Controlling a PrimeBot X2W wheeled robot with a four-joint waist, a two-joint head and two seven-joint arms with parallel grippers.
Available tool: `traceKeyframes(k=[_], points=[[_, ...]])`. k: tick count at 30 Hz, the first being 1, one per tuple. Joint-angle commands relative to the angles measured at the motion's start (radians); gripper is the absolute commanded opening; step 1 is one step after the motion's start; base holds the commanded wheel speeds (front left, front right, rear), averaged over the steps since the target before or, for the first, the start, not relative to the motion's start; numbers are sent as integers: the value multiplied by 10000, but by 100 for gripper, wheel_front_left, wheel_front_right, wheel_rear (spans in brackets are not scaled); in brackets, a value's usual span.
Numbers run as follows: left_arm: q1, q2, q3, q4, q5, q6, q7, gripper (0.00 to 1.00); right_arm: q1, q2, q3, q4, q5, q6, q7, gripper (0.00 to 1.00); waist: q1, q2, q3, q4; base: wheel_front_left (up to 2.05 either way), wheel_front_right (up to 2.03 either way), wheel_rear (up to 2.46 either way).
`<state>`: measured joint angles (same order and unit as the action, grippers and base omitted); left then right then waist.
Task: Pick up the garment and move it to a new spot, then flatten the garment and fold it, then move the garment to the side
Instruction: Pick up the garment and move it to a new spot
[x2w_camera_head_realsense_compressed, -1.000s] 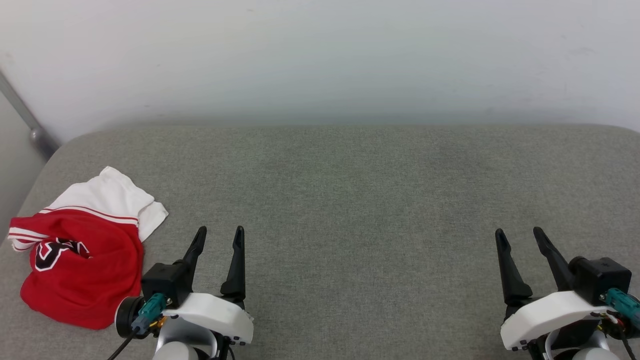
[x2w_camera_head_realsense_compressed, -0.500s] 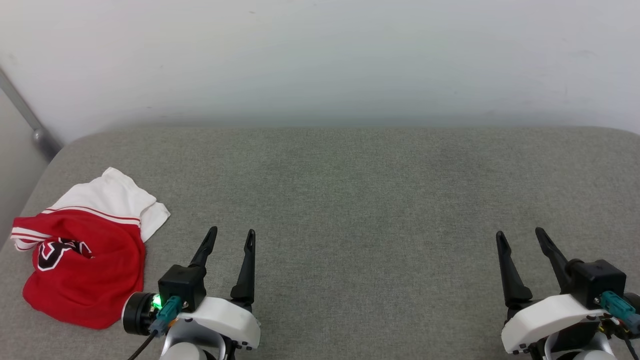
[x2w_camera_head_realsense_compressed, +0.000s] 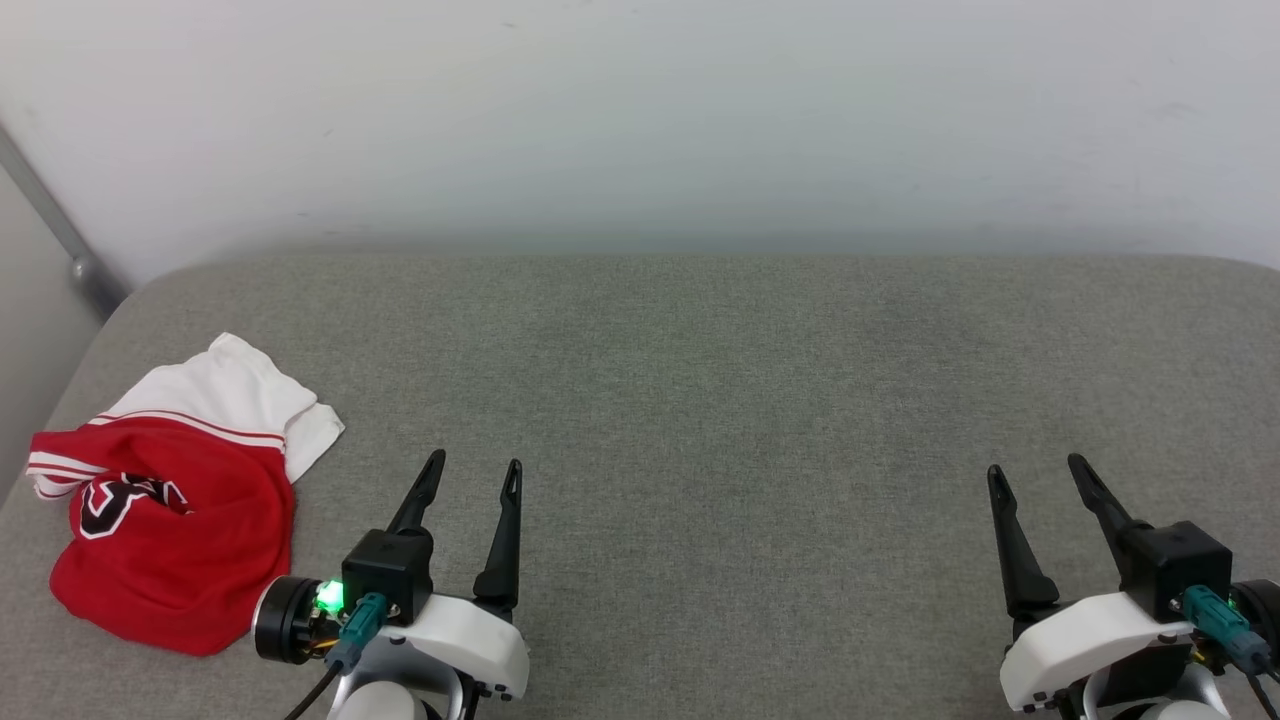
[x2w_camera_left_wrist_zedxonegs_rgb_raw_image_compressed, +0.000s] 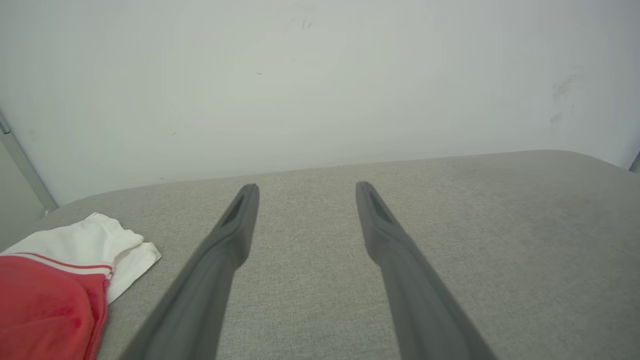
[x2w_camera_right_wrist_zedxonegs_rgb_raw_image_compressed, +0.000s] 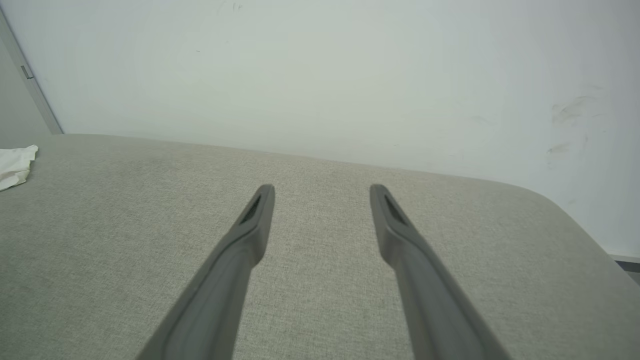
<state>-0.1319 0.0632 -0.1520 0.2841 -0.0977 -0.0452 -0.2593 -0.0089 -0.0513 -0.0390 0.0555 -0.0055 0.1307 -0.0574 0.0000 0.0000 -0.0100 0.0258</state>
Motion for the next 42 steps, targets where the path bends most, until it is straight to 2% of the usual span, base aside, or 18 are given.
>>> traceKeyframes(k=[1, 24, 32, 42], points=[[-135, -16, -34, 43, 126, 16, -74, 100, 15, 15, -1, 40, -142, -1, -76, 100, 0, 0, 5, 13, 0, 0, 0], [-99, -91, 137, 306, -231, 109, -63, 100, -91, 17, -11, 352, 131, -1, -305, 100, 0, 0, 51, 190, 0, 0, 0], [-245, -98, 267, 315, -435, 243, -63, 100, -210, 17, 295, 287, 115, -1, -233, 100, 0, 0, 122, 1325, 0, 0, 0], [-44, 41, 807, 310, -617, 247, -63, 100, -596, 12, 925, 383, 176, -1, -288, 100, 0, 0, 157, 3168, 0, 0, 0]])
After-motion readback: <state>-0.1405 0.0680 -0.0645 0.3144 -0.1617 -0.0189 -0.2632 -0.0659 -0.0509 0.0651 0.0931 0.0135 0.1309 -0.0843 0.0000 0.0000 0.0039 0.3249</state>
